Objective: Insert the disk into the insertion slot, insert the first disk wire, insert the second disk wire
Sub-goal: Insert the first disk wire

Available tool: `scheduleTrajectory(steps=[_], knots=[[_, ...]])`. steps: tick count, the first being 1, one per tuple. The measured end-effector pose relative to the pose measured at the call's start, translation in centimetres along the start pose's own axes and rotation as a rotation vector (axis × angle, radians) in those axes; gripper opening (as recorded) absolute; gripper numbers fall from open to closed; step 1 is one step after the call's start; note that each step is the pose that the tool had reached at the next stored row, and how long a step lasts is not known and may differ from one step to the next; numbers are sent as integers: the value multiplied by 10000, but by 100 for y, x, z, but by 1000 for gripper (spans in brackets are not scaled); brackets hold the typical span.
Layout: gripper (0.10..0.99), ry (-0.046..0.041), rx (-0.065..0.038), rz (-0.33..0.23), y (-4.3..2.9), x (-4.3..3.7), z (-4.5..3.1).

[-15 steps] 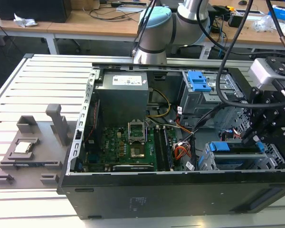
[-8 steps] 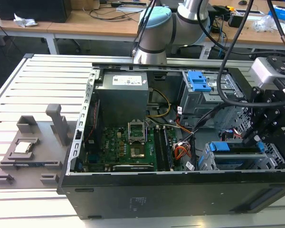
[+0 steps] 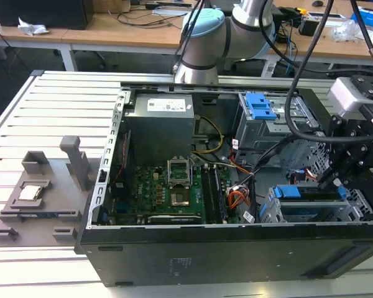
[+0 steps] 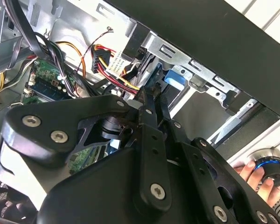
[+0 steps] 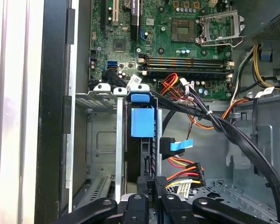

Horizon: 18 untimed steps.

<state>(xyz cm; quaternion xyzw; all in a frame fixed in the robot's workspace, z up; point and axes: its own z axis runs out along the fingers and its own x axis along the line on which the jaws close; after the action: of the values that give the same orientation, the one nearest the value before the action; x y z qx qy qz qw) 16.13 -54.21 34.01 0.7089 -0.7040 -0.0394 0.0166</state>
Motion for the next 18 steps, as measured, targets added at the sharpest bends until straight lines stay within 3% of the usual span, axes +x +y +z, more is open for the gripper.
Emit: scheduleTrajectory(steps=[12,13,14,16,18], knots=[[188,-4,-3,-1,15,2,81],[188,8,0,1,15,3,79],[251,23,1,2,16,3,73],[251,30,0,2,16,3,58],[251,29,0,2,21,1,-6]])
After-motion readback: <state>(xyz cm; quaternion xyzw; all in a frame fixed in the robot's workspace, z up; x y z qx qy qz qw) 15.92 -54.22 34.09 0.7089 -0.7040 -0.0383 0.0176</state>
